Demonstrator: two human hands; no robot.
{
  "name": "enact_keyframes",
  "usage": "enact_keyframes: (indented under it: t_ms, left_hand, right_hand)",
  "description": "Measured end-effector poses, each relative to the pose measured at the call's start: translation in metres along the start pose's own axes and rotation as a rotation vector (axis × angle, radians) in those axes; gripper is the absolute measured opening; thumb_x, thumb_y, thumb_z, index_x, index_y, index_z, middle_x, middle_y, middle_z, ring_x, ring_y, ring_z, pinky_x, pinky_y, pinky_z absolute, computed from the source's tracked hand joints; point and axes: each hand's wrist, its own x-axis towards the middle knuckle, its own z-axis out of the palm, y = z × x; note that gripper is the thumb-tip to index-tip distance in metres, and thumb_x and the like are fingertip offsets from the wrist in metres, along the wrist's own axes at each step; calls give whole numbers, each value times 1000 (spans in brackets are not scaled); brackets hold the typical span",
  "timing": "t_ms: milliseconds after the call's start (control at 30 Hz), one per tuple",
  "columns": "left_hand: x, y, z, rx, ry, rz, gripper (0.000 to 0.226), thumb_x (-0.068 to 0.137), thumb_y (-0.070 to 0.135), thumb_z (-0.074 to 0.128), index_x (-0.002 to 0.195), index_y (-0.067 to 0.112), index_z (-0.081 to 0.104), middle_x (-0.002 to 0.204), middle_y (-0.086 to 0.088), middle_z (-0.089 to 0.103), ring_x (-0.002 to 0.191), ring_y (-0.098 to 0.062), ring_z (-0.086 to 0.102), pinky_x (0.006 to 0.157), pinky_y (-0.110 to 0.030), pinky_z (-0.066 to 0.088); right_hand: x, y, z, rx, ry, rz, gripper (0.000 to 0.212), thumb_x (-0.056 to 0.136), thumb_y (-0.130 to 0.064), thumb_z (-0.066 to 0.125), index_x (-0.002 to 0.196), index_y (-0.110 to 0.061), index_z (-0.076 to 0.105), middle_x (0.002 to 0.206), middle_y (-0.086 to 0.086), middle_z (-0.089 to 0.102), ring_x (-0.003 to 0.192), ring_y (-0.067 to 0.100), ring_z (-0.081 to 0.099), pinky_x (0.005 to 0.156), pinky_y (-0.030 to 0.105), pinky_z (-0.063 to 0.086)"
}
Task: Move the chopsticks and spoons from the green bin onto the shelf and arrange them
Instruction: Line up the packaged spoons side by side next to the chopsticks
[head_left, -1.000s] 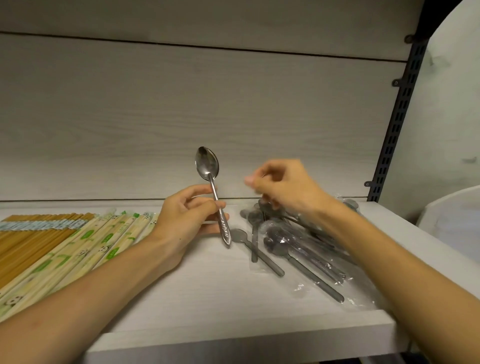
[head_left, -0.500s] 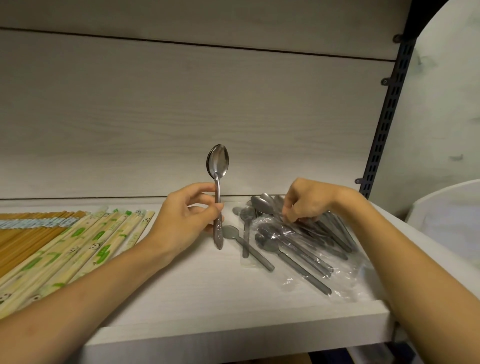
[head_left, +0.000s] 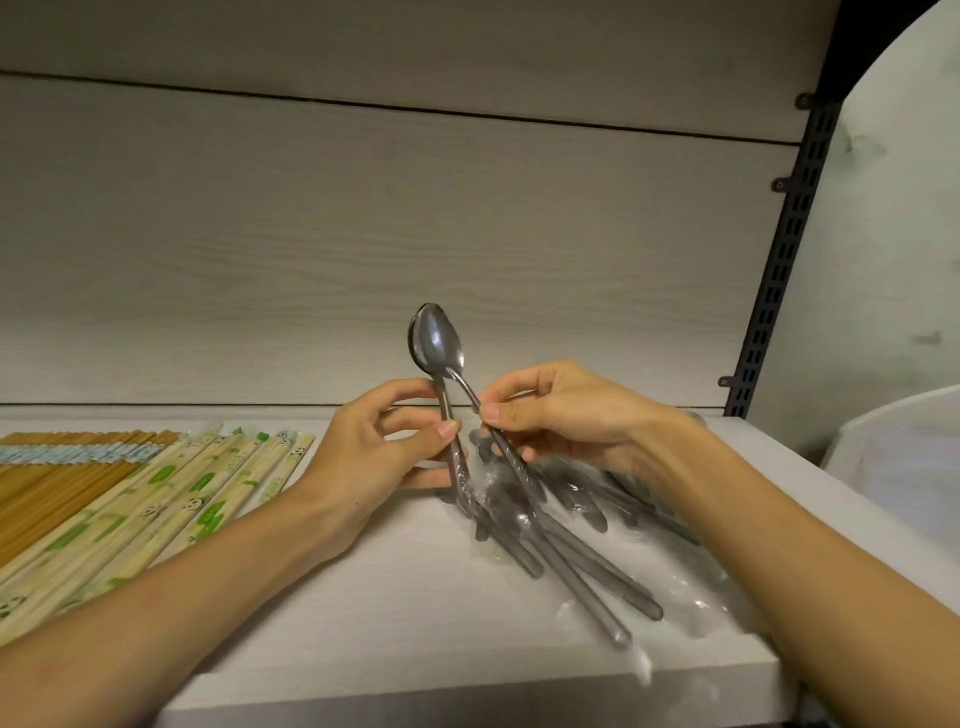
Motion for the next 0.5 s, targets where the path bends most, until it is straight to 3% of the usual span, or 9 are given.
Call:
enact_keyframes:
  t_ms: [200, 500]
  left_hand:
    - [-1, 2, 4, -13, -47, 48, 36, 78, 2, 70, 111, 15, 65, 94, -18, 72, 85, -33, 72, 69, -41, 60]
    - [-1, 2, 5, -28, -48, 31, 37, 80, 1, 69, 114, 11, 62, 97, -21, 71, 87, -34, 72, 70, -41, 60]
  right_hand:
    - [5, 4, 12, 205, -11, -53, 4, 83, -6, 68, 87, -6, 67, 70, 6, 68, 58, 13, 64, 50, 18, 53]
    - [10, 10, 19, 135, 104, -79, 6, 85, -12, 69, 88, -7, 66, 71, 5, 70, 55, 10, 62, 47, 19, 47]
